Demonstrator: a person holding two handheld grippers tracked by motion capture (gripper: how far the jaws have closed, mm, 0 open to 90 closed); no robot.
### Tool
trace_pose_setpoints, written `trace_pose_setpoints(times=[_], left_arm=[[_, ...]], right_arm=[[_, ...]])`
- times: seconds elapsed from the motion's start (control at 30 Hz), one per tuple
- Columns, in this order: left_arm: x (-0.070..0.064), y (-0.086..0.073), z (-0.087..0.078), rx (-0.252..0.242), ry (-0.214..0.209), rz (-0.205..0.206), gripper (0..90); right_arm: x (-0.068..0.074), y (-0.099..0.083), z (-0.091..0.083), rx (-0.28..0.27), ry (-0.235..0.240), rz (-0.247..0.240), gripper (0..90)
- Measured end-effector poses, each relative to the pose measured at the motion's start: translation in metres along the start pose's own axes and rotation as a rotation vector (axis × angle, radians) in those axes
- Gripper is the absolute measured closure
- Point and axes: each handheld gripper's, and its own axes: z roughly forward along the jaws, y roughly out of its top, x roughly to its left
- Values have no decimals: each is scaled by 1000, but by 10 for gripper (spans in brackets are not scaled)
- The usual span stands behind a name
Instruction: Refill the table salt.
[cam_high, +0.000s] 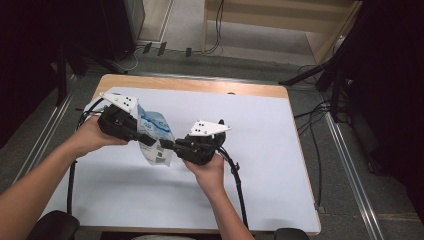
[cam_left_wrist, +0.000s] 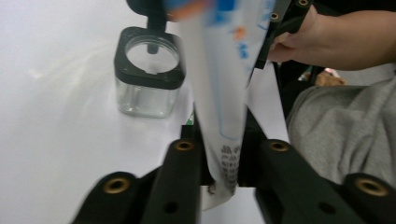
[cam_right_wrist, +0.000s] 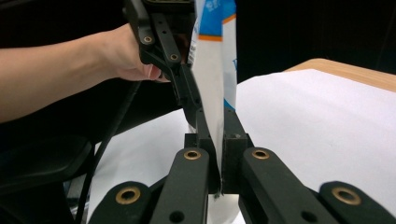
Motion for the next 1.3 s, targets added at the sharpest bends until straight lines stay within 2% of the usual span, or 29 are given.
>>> trace_pose_setpoints(times=[0.03, 0.07, 0.1, 0.17, 0.27, 0.3, 0.33, 0.37, 0.4, 0.43, 0.53, 0.6, 0.63, 0.7, 0.73, 0.77, 0.8, 0.83, 0.9, 0.93, 0.97, 1.0, 1.07, 1.1, 1.13, 1.23, 1.3], left_arm=[[0, -2, 2, 9, 32, -2, 588], [-1, -3, 4, 24, 41, 9, 525], [0, -4, 6, 28, 37, 16, 517], [0, -6, 13, 37, 32, 20, 438], [0, -6, 22, 70, 61, 47, 338], [1, -6, 23, 66, 54, 47, 341], [2, -6, 22, 68, 34, 45, 391], [1, -6, 22, 63, 43, 49, 457], [2, -6, 23, 70, 23, 49, 478], [1, -5, 23, 74, 22, 50, 508], [-2, -5, 23, 88, 54, 58, 558], [-1, -5, 22, 99, 45, 47, 591], [-1, -6, 22, 109, 42, 25, 603], [-1, -7, 21, 138, 57, 8, 624], [0, -8, 20, 159, 54, -5, 631], [0, -9, 19, 160, 82, -5, 634], [2, -10, 16, 176, 72, -40, 636], [0, -10, 14, 176, 96, -46, 637], [1, -9, 11, 184, 93, -74, 638], [-1, -7, 10, 208, 106, -66, 638], [-2, -4, 10, 230, 123, -79, 638], [-2, -1, 9, 251, 134, -84, 638], [-3, 4, 7, 248, 138, -117, 639], [-4, 7, 6, 249, 146, -123, 638], [-4, 10, 5, 251, 154, -141, 639], [-5, 16, 5, 255, 166, -186, 639], [-6, 21, 6, 265, 183, -212, 639]], right_arm=[[0, 0, 0, -1, -3, 1, 900], [-1, 1, -2, -8, 4, 9, 900], [-2, 1, -3, -13, 3, 15, 900], [-3, 3, -5, -27, 6, 17, 900], [-4, 4, -7, -52, 17, 37, 900], [-5, 4, -8, -63, 25, 46, 900], [-6, 4, -10, -71, 29, 53, 900], [-6, 5, -11, -73, 24, 53, 900], [-7, 5, -12, -71, 20, 52, 900], [-8, 5, -12, -73, 25, 60, 900], [-9, 4, -12, -67, 20, 62, 900], [-9, 3, -11, -67, 16, 65, 900], [-9, 3, -11, -62, 16, 66, 900], [-11, 2, -9, -43, 19, 72, 830], [-12, 2, -9, -36, 4, 71, 746], [-11, 1, -10, -27, -12, 73, 720], [-11, 0, -11, -19, -18, 70, 699], [-9, -2, -14, -11, -48, 60, 679], [-5, -6, -18, 0, -90, 45, 665], [-3, -8, -20, 7, -120, 41, 655], [-1, -10, -21, 18, -136, 33, 658], [3, -12, -23, 20, -159, 12, 670], [10, -16, -23, 32, -199, -25, 747], [14, -19, -23, 44, -243, -52, 786], [16, -22, -22, 49, -254, -74, 812], [20, -31, -18, 65, -298, -85, 891], [22, -38, -11, 91, -342, -86, 900]])
